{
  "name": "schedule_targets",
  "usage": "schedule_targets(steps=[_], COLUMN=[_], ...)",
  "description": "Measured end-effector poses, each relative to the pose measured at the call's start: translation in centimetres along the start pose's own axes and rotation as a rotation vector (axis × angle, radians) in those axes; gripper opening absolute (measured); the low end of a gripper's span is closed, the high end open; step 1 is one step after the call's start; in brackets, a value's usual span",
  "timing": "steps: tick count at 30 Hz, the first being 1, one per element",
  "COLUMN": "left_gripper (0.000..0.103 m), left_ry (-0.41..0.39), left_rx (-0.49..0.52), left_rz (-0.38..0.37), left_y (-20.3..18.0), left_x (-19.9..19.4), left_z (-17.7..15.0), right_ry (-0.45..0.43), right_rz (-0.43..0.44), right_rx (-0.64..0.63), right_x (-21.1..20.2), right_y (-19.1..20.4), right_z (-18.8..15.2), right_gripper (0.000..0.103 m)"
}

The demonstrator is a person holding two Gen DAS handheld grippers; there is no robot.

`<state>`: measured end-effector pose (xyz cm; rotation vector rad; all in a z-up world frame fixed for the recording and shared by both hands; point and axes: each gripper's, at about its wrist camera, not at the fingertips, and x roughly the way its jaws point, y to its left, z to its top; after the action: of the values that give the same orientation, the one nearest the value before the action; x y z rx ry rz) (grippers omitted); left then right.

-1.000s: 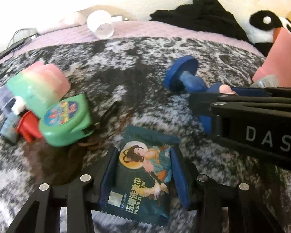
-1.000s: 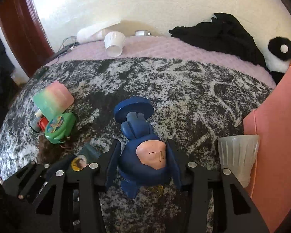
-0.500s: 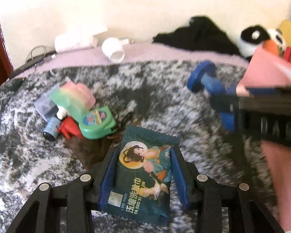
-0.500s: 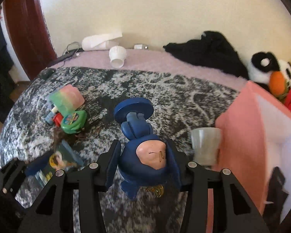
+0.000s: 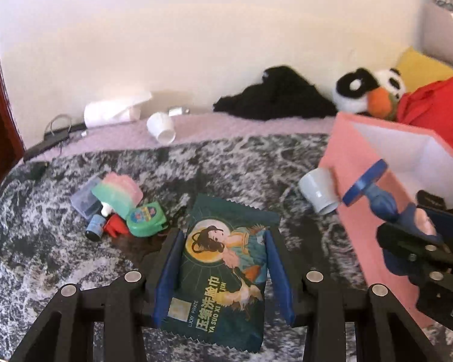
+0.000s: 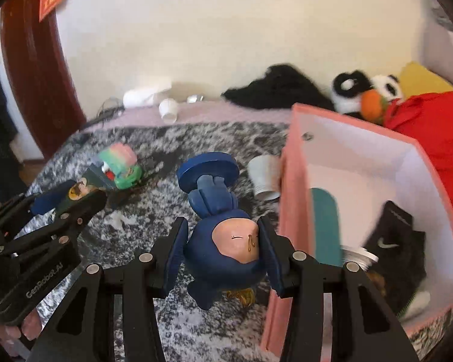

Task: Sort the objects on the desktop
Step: 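Carry packet and figurine into the pink box and open both grippers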

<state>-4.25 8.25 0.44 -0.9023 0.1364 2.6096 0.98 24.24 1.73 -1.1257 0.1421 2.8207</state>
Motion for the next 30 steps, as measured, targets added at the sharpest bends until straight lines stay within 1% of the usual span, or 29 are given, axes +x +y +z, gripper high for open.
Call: schedule_targets(steps=[2,7,13,20,21,22,23,26,30], left_gripper=[0.046,0.047,0.047,0.047,0.047,0.047,0.047,0.047,0.047], left_ry=[-0.021,-0.055,-0.079,-0.086,-0.082,-0.08,-0.081,-0.088,-0.076], left_rx=[0.007,0.028,0.019,0.007,0.004,0.004,0.008,0.003,-0.017], left_rz=[-0.012,-0.033,-0.056,-0.098,-0.112,-0.121,-0.124,-0.147,-0.177], left_y=[-0.7,-2.9,-5.5,-7.7,-8.0,-8.5,-9.0,-10.4,-11.1], left_x=[-0.8,-1.7,-2.0,-1.5,-1.3,-1.2,-1.1,-0.8,-0.2], left_z=[0.2,0.6,0.9,1.6,1.7,1.7,1.7,1.9,2.2], right_ry=[-0.043,-0.125,-0.216,-0.236,-0.241,-0.253,-0.269,-0.295,-0.242], right_rz=[-0.023,-0.046,-0.09,-0.123,-0.13,-0.133,-0.139,-0.21,-0.186], right_rx=[0.024,0.111,0.15,0.187,0.19,0.191,0.187,0.141,0.195], right_x=[-1.6,-4.7,-6.9,-7.3,-7.3,-7.6,-8.0,-8.6,-7.7], right_y=[-0.3,-1.3,-2.2,-4.2,-4.5,-4.7,-4.9,-4.8,-7.1], right_z=[-0.6,-2.2,-2.4,-2.3,-2.3,-2.3,-2.3,-2.3,-2.5], right_gripper=[0.05,0.05,0.05,0.05,0.044,0.03,0.022,0.02,0.019])
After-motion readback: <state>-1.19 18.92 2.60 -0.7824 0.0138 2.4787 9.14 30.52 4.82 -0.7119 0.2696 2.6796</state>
